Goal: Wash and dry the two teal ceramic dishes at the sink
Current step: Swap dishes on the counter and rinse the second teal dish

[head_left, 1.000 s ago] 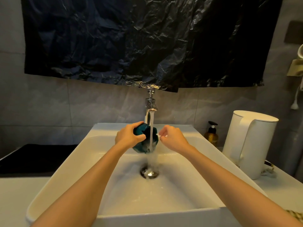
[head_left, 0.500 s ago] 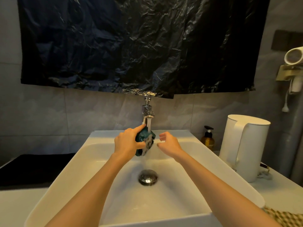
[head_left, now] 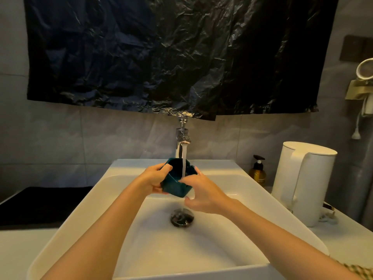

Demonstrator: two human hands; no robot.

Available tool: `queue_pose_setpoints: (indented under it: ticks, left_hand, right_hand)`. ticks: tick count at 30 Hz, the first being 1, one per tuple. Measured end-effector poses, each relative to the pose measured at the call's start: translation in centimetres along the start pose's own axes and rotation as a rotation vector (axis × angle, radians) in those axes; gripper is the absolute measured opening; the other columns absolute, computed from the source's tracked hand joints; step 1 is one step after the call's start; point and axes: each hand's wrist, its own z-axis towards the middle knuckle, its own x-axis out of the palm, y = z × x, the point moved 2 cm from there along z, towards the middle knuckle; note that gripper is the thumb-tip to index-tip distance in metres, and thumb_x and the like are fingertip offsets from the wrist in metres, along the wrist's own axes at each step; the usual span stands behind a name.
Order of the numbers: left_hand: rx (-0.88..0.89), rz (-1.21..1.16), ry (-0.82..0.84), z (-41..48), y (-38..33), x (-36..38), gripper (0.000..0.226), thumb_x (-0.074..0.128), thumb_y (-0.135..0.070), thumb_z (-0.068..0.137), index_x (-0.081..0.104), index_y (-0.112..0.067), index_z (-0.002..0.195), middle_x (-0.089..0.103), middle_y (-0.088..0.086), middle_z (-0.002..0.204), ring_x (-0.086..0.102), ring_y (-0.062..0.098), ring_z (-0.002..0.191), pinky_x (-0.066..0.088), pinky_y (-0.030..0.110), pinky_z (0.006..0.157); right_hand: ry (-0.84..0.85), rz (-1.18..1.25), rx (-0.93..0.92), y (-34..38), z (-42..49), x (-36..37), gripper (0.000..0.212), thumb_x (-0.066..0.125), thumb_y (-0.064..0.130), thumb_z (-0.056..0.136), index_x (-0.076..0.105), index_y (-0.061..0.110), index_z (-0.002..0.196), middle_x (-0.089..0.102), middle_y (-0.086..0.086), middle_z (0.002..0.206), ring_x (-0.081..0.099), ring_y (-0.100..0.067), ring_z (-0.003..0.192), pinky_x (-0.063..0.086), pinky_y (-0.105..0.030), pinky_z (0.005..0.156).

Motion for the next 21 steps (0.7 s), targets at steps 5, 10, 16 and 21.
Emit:
queue_pose_setpoints:
  ticks: [5,10,16,21]
  left_hand:
    - [-0.04,0.08,0.134,-0.2,0.5,0.4,0.022,0.043,-0.03,0.099,0.054,-0.02,0.115,0.059,0.012,0.117,0.065,0.028,0.092,0.059,0.037,0.072]
    - [-0.059,0.093,0.159,0.0,0.7,0.5,0.023,0.043,-0.032,0.099,0.053,-0.02,0.116,0.058,0.013,0.12,0.064,0.031,0.101,0.057,0.041,0.08]
    - [-0.039,0.152,0.202,0.0,1.0,0.3,0.021,0.042,-0.029,0.099,0.054,-0.021,0.115,0.059,0.012,0.118,0.065,0.029,0.1,0.058,0.04,0.077]
    - [-0.025,0.139,0.177,-0.3,0.8,0.6,0.028,0.043,-0.027,0.099,0.051,-0.021,0.125,0.059,0.012,0.118,0.064,0.031,0.102,0.058,0.04,0.075]
  right_hand:
    - [0.07,-0.109,-0.116,-0.2,0.6,0.5,0.048,0.067,0.043,0.077,0.057,0.026,0.122,0.063,0.008,0.121,0.043,-0.016,0.121,0.017,-0.042,0.117]
    - [0.094,-0.407,-0.115,-0.6,0.2,0.2,0.064,0.064,0.05,0.08,0.045,0.024,0.135,0.059,0.003,0.129,0.048,-0.02,0.126,-0.004,-0.035,0.117]
    - [0.138,-0.206,-0.08,0.4,0.1,0.3,0.054,0.061,0.051,0.082,0.051,0.028,0.13,0.057,0.008,0.131,0.039,-0.019,0.13,0.004,-0.05,0.118]
    - [0.148,-0.409,-0.031,-0.3,-0.1,0.0,0.068,0.046,0.067,0.084,0.042,0.025,0.137,0.06,0.007,0.129,0.046,-0.013,0.128,-0.01,-0.045,0.117]
